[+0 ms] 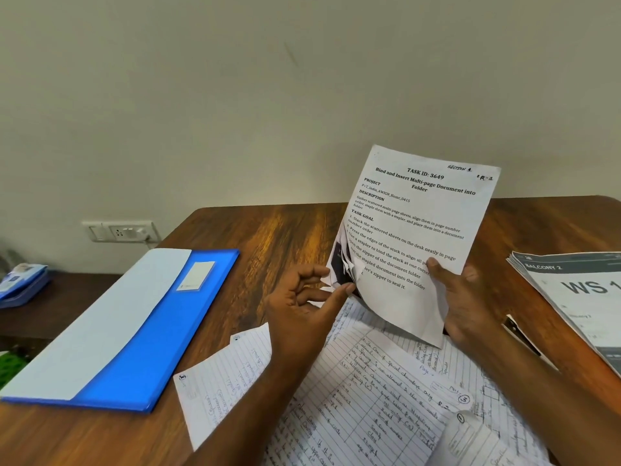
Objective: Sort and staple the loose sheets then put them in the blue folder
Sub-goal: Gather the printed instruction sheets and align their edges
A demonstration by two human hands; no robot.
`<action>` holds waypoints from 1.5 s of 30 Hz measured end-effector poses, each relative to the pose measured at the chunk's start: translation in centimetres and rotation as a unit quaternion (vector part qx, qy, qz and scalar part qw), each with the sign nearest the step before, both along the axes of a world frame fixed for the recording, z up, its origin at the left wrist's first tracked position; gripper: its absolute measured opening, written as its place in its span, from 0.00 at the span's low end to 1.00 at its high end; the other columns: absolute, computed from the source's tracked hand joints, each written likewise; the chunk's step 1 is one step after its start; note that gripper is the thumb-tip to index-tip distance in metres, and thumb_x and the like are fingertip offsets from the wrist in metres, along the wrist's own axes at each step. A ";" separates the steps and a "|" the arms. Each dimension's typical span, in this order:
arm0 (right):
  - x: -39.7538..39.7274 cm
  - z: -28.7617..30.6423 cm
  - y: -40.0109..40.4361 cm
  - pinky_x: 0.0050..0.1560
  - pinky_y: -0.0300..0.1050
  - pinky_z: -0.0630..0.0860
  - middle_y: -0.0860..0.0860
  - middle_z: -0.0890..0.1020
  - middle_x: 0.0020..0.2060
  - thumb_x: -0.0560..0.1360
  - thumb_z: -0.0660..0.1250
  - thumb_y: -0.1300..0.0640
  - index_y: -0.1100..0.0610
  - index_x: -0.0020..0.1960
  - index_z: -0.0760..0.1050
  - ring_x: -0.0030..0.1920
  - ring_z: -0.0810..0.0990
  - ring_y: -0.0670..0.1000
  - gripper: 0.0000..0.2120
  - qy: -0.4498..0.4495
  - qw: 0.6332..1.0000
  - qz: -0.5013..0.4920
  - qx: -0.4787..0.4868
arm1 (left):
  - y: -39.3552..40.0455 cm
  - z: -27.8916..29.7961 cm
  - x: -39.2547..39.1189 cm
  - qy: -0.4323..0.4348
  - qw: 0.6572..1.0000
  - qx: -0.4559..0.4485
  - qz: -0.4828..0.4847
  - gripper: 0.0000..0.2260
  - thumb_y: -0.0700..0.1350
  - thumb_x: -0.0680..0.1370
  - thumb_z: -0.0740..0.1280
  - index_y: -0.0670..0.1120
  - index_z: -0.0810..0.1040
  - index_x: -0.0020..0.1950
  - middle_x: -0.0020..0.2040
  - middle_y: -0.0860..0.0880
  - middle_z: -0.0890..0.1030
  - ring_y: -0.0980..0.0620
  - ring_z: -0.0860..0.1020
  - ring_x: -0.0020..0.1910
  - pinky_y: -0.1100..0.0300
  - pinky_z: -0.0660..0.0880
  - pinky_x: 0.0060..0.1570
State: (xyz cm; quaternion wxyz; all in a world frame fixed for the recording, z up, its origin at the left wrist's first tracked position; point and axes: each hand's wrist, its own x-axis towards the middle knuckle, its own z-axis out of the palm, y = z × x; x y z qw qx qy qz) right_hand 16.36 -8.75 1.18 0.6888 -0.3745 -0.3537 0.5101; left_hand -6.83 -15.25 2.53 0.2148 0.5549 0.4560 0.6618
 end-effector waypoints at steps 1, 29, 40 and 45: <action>0.0 0.0 0.0 0.71 0.65 0.74 0.55 0.83 0.66 0.80 0.67 0.68 0.60 0.73 0.74 0.66 0.82 0.57 0.22 0.001 1.000 0.001 0.000 | 0.0 0.0 0.0 0.001 1.000 -0.001 0.000 0.18 0.48 0.70 0.82 0.48 0.82 0.56 0.44 0.52 0.85 0.46 0.86 0.39 0.49 0.85 0.35; -0.1 0.0 0.0 0.67 0.58 0.79 0.56 0.84 0.64 0.80 0.67 0.68 0.61 0.71 0.75 0.64 0.83 0.57 0.20 -0.005 1.000 0.000 -0.013 | 0.1 0.9 0.2 -0.140 0.970 -0.097 -0.170 0.27 0.36 0.71 0.78 0.48 0.77 0.68 0.48 0.42 0.85 0.41 0.86 0.43 0.62 0.79 0.31; -0.1 0.0 -0.2 0.66 0.59 0.79 0.55 0.84 0.64 0.80 0.68 0.67 0.61 0.72 0.75 0.65 0.83 0.58 0.21 0.004 1.000 0.013 -0.001 | 0.0 0.4 0.1 -0.101 0.988 -0.089 -0.082 0.16 0.43 0.76 0.76 0.48 0.80 0.62 0.53 0.50 0.87 0.45 0.86 0.40 0.62 0.78 0.30; 0.0 -0.2 0.1 0.70 0.65 0.75 0.56 0.84 0.65 0.80 0.68 0.67 0.61 0.71 0.75 0.65 0.83 0.59 0.20 0.006 1.000 0.007 -0.003 | -0.1 0.5 0.1 -0.068 0.995 -0.055 -0.056 0.15 0.50 0.76 0.72 0.47 0.81 0.62 0.51 0.52 0.88 0.46 0.87 0.40 0.60 0.79 0.29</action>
